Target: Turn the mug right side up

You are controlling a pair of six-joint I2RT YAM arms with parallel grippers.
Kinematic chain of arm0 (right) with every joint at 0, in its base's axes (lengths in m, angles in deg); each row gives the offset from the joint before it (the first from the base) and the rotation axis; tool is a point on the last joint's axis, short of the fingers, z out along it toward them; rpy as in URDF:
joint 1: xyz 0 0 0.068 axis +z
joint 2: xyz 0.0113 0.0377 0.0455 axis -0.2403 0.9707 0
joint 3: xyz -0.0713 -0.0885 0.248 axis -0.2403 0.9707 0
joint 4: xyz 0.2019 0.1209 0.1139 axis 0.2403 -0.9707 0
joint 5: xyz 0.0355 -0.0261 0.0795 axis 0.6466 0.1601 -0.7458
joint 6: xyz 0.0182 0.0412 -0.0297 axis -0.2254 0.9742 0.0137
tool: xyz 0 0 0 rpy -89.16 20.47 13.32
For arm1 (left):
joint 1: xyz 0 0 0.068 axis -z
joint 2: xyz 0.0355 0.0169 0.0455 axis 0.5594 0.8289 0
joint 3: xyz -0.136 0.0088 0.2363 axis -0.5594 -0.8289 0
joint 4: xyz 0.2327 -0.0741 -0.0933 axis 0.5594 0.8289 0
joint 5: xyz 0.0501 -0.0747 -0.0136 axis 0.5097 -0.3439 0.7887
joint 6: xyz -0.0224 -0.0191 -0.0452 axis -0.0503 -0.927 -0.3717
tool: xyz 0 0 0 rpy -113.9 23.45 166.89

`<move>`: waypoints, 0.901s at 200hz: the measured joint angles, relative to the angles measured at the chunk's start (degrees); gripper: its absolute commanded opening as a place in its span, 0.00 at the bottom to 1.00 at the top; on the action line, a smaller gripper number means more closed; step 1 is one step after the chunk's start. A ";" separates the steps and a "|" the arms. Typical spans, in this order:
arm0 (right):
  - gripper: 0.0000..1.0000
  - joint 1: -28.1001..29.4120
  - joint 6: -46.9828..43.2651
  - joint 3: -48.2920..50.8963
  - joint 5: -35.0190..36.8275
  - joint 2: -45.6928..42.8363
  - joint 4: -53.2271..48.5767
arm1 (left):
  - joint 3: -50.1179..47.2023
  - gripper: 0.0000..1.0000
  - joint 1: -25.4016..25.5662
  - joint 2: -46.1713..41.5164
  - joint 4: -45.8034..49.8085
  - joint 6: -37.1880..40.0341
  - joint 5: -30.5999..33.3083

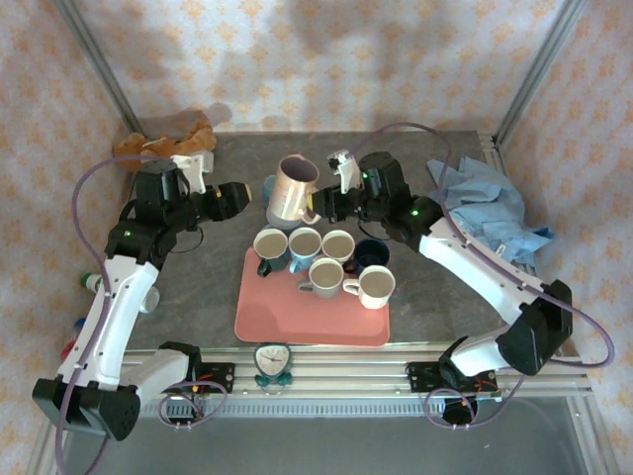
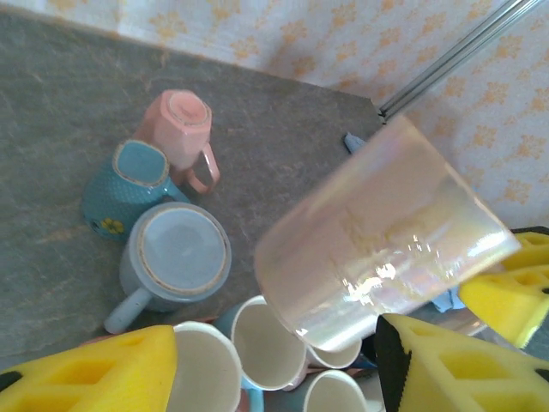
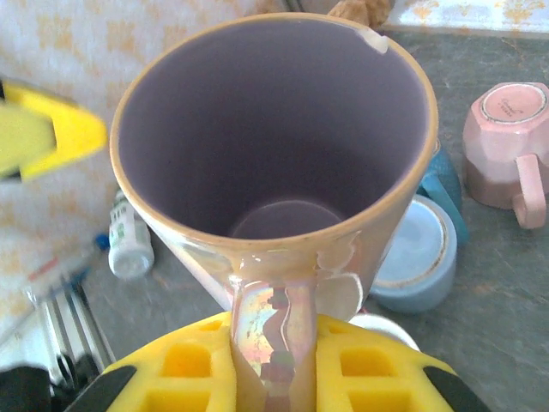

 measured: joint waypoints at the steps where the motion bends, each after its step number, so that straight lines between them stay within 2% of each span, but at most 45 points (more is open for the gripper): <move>1: 0.00 0.00 -0.22 0.04 -0.02 -0.13 -0.11 | 0.00 0.64 -0.02 -0.13 0.04 0.24 0.09; 74: 0.00 0.28 -16.55 9.22 -4.72 -13.86 -6.73 | -1.29 0.62 -1.88 -0.11 3.23 7.56 0.61; 135: 0.00 2.91 -31.89 13.55 -12.59 -14.38 -10.75 | -2.78 0.60 -2.23 2.01 7.50 20.04 -4.55; 180: 0.00 5.31 -37.00 14.78 -14.82 -12.07 -10.38 | -6.38 0.62 -2.23 0.92 7.69 24.85 -4.72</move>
